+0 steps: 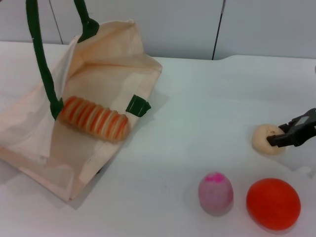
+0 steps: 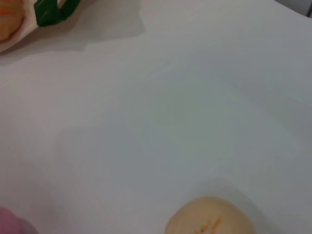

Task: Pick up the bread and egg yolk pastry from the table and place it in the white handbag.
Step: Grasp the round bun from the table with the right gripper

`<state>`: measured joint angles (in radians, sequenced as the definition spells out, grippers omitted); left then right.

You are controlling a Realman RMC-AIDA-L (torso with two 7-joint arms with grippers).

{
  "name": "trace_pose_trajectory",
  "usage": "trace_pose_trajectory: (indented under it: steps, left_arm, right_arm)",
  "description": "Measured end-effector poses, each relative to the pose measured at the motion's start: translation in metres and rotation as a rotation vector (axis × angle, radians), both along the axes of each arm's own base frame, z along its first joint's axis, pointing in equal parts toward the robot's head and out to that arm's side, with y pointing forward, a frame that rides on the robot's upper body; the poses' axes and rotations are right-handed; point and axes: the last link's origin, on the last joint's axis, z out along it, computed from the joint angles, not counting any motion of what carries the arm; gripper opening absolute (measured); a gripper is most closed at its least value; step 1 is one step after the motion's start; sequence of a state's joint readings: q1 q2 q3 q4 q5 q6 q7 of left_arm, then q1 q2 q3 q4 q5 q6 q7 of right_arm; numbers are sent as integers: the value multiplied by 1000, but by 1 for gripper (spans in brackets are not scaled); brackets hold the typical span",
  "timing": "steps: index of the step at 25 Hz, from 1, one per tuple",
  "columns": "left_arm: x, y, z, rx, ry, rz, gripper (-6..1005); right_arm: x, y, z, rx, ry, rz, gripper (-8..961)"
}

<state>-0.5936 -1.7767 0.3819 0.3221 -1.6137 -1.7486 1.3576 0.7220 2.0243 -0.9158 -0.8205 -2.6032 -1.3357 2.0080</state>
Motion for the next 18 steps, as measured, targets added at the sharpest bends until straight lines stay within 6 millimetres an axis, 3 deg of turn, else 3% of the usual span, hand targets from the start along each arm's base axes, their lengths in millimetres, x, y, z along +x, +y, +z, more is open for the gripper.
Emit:
trace_pose_trajectory:
  steps: [18]
  left_arm:
    - [0,-1,-1,-2,0,1,157]
  right_arm:
    - [-7,4,15,59,64,9,380]
